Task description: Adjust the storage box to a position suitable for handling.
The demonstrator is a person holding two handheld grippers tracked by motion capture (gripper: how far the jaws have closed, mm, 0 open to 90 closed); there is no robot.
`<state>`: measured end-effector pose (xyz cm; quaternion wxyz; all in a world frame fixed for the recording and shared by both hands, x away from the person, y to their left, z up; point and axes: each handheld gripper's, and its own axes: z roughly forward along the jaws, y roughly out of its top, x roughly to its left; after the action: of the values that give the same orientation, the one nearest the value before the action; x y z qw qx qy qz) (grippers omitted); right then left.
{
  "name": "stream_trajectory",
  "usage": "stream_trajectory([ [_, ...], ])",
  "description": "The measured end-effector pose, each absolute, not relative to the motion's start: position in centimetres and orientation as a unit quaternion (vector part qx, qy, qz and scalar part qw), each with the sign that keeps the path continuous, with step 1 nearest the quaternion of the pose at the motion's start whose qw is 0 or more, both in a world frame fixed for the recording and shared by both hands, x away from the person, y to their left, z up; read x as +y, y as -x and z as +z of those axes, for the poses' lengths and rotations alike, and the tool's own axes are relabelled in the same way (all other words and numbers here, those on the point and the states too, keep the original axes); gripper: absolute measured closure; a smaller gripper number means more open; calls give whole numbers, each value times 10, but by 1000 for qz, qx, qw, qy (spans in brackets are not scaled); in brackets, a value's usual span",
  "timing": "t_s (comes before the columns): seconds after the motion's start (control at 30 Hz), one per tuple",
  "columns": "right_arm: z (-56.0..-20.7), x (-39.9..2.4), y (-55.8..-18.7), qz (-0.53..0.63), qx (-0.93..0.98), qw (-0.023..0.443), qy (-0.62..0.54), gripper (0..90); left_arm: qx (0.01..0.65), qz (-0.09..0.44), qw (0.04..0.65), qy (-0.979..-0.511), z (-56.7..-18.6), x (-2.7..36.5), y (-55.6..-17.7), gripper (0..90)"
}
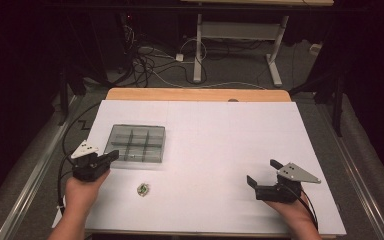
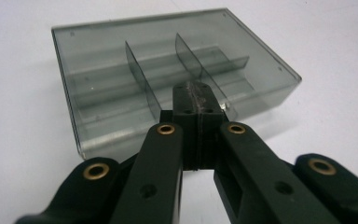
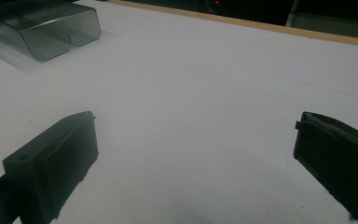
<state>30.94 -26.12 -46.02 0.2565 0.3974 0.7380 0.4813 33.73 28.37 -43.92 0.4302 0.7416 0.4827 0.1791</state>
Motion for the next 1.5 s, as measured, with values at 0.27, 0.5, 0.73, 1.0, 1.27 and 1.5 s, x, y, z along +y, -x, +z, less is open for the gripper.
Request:
stream_trajectory([
  [0.27, -458, -259, -307, 490, 737, 261, -386, 2, 482, 191, 434, -737, -423, 277, -367, 876],
  [0.5, -459, -256, -308, 494, 741, 252, -377, 2, 485, 200, 420, -740, -416, 276, -388, 876],
  [0.73, -457, -253, -302, 495, 746, 257, -362, 2, 488, 208, 407, -743, -412, 279, -407, 876],
  [1.0, -456, -255, -301, 495, 745, 258, -365, 2, 500, 208, 400, -739, -414, 289, -430, 876],
  [1.27, -456, -256, -301, 495, 743, 259, -369, 2, 506, 210, 385, -743, -419, 299, -453, 876],
  [1.5, -456, -259, -299, 498, 736, 260, -378, 2, 530, 205, 384, -727, -426, 315, -469, 877],
])
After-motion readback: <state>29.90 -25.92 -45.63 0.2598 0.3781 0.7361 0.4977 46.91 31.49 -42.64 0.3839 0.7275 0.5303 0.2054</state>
